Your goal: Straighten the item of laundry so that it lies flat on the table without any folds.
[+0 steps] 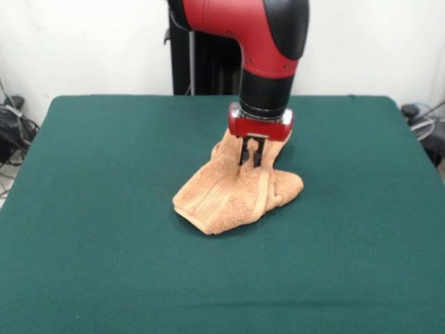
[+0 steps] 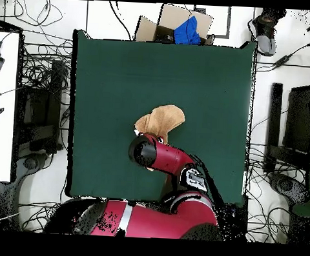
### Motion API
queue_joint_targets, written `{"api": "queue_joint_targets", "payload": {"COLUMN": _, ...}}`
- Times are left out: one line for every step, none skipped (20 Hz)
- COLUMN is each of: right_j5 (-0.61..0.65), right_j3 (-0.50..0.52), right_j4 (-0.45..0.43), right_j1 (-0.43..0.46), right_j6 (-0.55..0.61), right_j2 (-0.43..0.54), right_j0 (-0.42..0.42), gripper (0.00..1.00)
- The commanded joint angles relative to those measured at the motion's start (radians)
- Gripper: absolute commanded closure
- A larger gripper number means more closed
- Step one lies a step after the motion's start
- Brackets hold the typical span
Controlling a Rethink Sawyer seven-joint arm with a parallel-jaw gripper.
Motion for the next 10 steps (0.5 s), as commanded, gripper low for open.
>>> {"api": "queue_joint_targets", "payload": {"right_j5": 0.088, "right_j3": -0.011, "right_j4": 0.025, "right_j1": -0.082, "right_j6": 0.17, "right_j2": 0.04, "right_j0": 0.012, "gripper": 1.0}}
{"api": "queue_joint_targets", "payload": {"right_j5": 0.14, "right_j3": 0.013, "right_j4": 0.029, "right_j1": -0.141, "right_j6": 0.17, "right_j2": 0.031, "right_j0": 0.02, "gripper": 1.0}}
{"api": "queue_joint_targets", "payload": {"right_j5": 0.165, "right_j3": 0.021, "right_j4": 0.033, "right_j1": -0.168, "right_j6": 0.172, "right_j2": 0.024, "right_j0": 0.028, "gripper": 1.0}}
{"api": "queue_joint_targets", "payload": {"right_j5": 0.205, "right_j3": 0.033, "right_j4": 0.04, "right_j1": -0.21, "right_j6": 0.177, "right_j2": 0.021, "right_j0": 0.034, "gripper": 1.0}}
{"api": "queue_joint_targets", "payload": {"right_j5": 0.221, "right_j3": 0.036, "right_j4": 0.043, "right_j1": -0.226, "right_j6": 0.179, "right_j2": 0.025, "right_j0": 0.033, "gripper": 1.0}}
{"api": "queue_joint_targets", "payload": {"right_j5": 0.243, "right_j3": 0.051, "right_j4": 0.051, "right_j1": -0.255, "right_j6": 0.183, "right_j2": 0.045, "right_j0": 0.015, "gripper": 1.0}}
{"api": "queue_joint_targets", "payload": {"right_j5": 0.269, "right_j3": 0.052, "right_j4": 0.052, "right_j1": -0.271, "right_j6": 0.179, "right_j2": 0.047, "right_j0": 0.01, "gripper": 1.0}}
{"api": "queue_joint_targets", "payload": {"right_j5": 0.321, "right_j3": 0.045, "right_j4": 0.054, "right_j1": -0.295, "right_j6": 0.164, "right_j2": 0.057, "right_j0": -0.009, "gripper": 1.0}}
{"api": "queue_joint_targets", "payload": {"right_j5": 0.35, "right_j3": 0.036, "right_j4": 0.053, "right_j1": -0.306, "right_j6": 0.156, "right_j2": 0.056, "right_j0": -0.016, "gripper": 1.0}}
{"api": "queue_joint_targets", "payload": {"right_j5": 0.393, "right_j3": 0.025, "right_j4": 0.052, "right_j1": -0.333, "right_j6": 0.149, "right_j2": 0.047, "right_j0": -0.017, "gripper": 1.0}}
